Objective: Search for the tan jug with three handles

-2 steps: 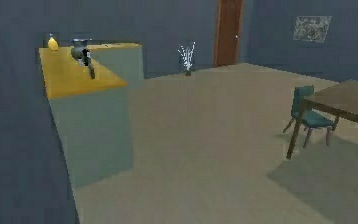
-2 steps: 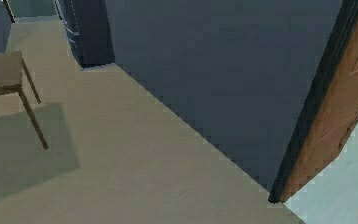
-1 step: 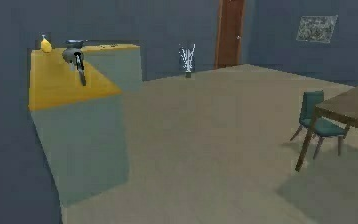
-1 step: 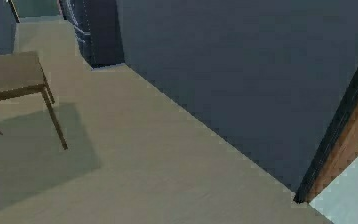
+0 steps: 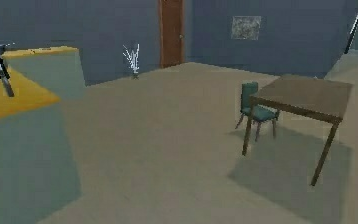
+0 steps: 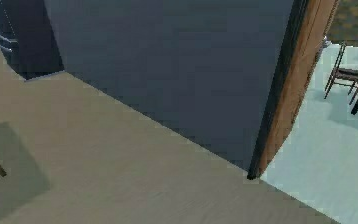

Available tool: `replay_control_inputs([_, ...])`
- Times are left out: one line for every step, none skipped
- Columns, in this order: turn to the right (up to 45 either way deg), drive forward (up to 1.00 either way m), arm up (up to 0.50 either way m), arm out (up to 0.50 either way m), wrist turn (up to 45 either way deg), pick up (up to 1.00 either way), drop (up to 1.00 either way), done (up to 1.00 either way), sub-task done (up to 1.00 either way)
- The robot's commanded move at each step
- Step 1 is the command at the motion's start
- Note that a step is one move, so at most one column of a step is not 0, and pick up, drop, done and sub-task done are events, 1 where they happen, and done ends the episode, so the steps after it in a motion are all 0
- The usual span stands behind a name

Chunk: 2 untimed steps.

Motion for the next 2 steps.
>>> replay_control_inputs([0.0, 0.45, 0.00, 0.00, 0.0, 0.00, 0.00, 0.00, 0.00])
replay_control_inputs([-3.0, 0.00, 0.00, 0.00, 0.0, 0.00, 0.00, 0.00, 0.00])
